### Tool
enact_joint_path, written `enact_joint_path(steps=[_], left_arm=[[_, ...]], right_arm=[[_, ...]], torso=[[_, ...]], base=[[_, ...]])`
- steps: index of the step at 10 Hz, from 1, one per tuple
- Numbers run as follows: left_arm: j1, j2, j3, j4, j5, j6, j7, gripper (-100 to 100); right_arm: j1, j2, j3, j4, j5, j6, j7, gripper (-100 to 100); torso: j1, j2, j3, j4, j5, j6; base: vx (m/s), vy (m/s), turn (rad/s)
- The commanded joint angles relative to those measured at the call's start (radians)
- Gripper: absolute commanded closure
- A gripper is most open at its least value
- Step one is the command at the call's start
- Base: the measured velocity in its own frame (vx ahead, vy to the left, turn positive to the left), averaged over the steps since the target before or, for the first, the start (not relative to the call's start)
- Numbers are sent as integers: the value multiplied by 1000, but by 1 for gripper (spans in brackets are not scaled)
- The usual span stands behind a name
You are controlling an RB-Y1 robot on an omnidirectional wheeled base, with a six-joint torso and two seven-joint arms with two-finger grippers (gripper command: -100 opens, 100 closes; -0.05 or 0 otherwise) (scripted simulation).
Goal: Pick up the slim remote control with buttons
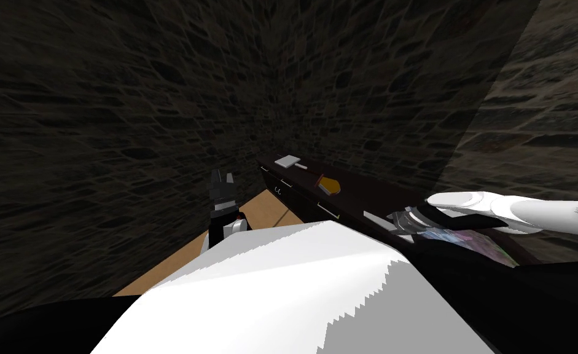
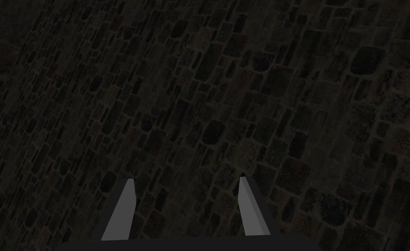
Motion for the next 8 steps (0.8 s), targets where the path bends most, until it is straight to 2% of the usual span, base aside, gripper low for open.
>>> enact_joint_path(steps=[1,2,3,5,7,8], left_arm=[[0,0,0,0,0,0,0,0],[0,0,0,0,0,0,0,0],[0,0,0,0,0,0,0,0],[0,0,0,0,0,0,0,0],[0,0,0,0,0,0,0,0],[0,0,0,0,0,0,0,0]], right_arm=[[0,0,0,0,0,0,0,-100],[2,-1,2,-2,-2,-3,4,0],[-1,-16,9,-38,15,25,-24,-100],[-1,-16,9,-38,15,25,-24,-100],[-6,-44,23,-105,47,81,-79,-100],[-6,-44,23,-111,47,81,-79,-100]], torso=[[0,0,0,0,0,0],[1,1,1,0,0,1],[1,3,2,1,0,1],[0,4,2,1,0,1],[0,4,3,1,0,1],[-1,4,3,1,0,1]], base=[[42,-20,35],[6,-3,-4],[9,-25,-51],[6,-26,-14],[8,-43,-71],[12,-47,-21]])
